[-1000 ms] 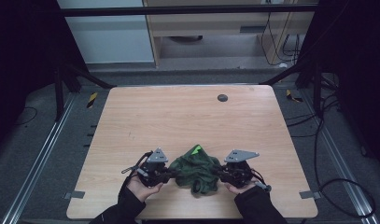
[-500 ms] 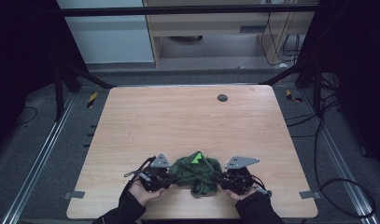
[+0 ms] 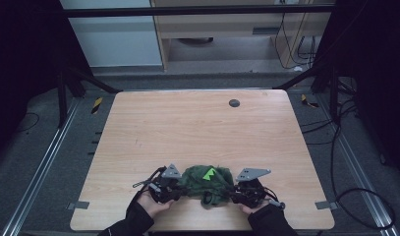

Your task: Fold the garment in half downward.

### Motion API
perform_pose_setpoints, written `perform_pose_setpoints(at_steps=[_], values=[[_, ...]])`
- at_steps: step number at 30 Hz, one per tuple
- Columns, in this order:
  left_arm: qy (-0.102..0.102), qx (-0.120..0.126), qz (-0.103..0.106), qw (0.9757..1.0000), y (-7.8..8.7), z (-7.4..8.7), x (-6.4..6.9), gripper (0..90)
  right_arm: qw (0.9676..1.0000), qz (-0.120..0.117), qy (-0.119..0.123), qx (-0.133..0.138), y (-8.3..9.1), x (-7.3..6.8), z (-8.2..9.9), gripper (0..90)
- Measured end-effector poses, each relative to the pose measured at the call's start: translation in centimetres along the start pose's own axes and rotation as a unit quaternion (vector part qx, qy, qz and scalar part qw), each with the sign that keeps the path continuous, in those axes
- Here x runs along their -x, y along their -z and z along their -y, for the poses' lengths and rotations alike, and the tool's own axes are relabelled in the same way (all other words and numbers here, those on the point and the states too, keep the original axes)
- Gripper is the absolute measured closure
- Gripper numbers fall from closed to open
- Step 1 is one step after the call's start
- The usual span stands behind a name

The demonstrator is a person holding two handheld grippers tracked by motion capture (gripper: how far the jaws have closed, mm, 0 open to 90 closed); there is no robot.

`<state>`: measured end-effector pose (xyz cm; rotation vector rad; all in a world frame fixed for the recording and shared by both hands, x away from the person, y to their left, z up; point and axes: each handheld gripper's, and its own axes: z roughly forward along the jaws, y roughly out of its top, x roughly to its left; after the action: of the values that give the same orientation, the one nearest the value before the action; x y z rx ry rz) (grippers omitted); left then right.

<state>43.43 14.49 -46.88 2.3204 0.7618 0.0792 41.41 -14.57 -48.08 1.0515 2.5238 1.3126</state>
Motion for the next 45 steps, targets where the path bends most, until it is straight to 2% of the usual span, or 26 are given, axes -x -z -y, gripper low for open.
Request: perform_pose_setpoints(at_steps=[9,17,22,32,38,41,45], values=[[0.006,0.022,0.002,0.9997,0.6,-0.2,0.1,78.9,0.9998,0.002,-0.003,0.021,0.8,-0.1,-0.6,69.3],[0.001,0.019,0.000,0.9998,0.7,-0.3,0.4,77.7,0.9978,0.013,-0.012,0.064,2.5,0.4,-1.6,67.0],[-0.001,0.022,0.001,0.9998,0.9,-0.4,0.4,76.2,0.9962,0.024,-0.014,0.082,2.6,0.8,-2.7,66.9],[0.004,0.048,-0.009,0.9988,2.5,-0.7,0.2,68.3,0.9966,0.027,-0.014,0.077,0.8,1.2,-4.6,67.3],[0.020,0.058,-0.028,0.9977,3.1,-0.9,-0.6,64.9,0.9977,0.025,-0.021,0.059,-0.7,1.5,-5.0,67.6],[0.027,0.058,-0.034,0.9974,3.1,-0.9,-1.1,65.4,0.9984,0.023,-0.018,0.048,-1.2,1.5,-5.0,70.1],[0.040,0.060,-0.037,0.9967,3.1,-1.0,-1.7,68.6,0.9991,0.018,-0.018,0.035,-1.3,1.3,-4.8,77.8]])
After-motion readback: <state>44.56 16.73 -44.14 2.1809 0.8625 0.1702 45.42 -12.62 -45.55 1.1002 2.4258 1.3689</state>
